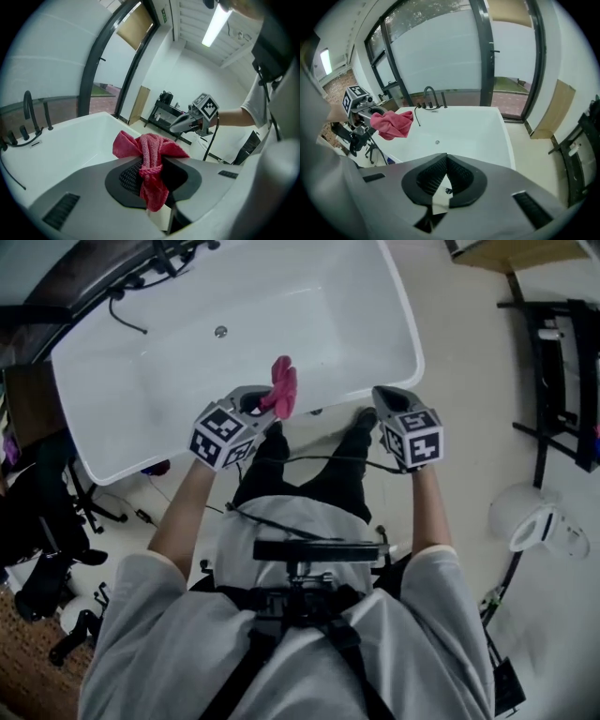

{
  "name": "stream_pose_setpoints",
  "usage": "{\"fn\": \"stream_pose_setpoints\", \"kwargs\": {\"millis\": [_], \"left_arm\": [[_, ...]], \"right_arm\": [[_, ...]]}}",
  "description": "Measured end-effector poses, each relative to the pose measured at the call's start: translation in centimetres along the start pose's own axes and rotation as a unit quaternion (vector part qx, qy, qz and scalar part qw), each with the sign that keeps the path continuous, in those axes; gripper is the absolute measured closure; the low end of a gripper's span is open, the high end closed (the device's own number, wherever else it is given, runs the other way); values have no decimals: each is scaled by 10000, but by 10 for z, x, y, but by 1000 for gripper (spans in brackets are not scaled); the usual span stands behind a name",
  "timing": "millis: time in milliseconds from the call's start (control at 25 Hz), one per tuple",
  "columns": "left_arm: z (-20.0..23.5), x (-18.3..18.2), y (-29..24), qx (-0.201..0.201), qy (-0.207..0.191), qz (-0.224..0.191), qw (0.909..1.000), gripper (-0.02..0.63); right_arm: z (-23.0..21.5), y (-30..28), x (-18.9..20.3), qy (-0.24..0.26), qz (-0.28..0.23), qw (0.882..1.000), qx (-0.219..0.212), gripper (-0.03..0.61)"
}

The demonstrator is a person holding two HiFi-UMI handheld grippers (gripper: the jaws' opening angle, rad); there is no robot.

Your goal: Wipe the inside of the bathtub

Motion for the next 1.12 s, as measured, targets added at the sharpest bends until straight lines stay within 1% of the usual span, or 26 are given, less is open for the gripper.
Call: {"fn": "stream_pose_setpoints", "kwargs": {"millis": [160, 240, 320, 440, 520, 600, 720, 840, 920, 1040, 1120], "left_arm": [[12, 17, -32, -95, 209, 228, 9995, 532], [12, 25, -55, -61, 297, 378, 9988, 532], [10, 33, -82, 33, 400, 562, 9976, 532], [12, 47, -120, 195, 493, 924, 9943, 532], [16, 57, -143, 326, 540, 1146, 9914, 532], [20, 69, -164, 532, 523, 1398, 9874, 534], [27, 87, -193, 929, 382, 1788, 9787, 534], [36, 108, -219, 1203, 188, 2131, 9694, 534], [39, 124, -230, 1309, 82, 2379, 9624, 534], [39, 145, -244, 1390, 67, 2650, 9542, 534], [43, 156, -254, 1446, 76, 2766, 9500, 534]], "right_arm": [[-26, -45, 6, 606, 419, 9960, -507, 569], [-40, -64, 12, 925, 651, 9903, -801, 569], [-55, -82, 17, 1133, 796, 9846, -1071, 569], [-68, -107, 23, 1234, 933, 9769, -1476, 569], [-77, -124, 30, 1301, 1024, 9721, -1663, 569], [-88, -142, 38, 1439, 1114, 9677, -1743, 569], [-106, -172, 52, 1726, 1298, 9601, -1775, 569], [-113, -197, 67, 2014, 1571, 9465, -1971, 569], [-109, -209, 79, 2234, 1778, 9331, -2186, 569], [-103, -224, 102, 2548, 2112, 9114, -2448, 569], [-102, -237, 109, 2765, 2234, 9003, -2512, 569]]}}
Point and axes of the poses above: the fingertips, and each gripper's own axes: y backward along the fingers, z to its left, x out of its underside, the point moved 1 cm from there along y, backward along the fingers, and after that the axes turned 2 degrees about -x, right-handed, at the moved point
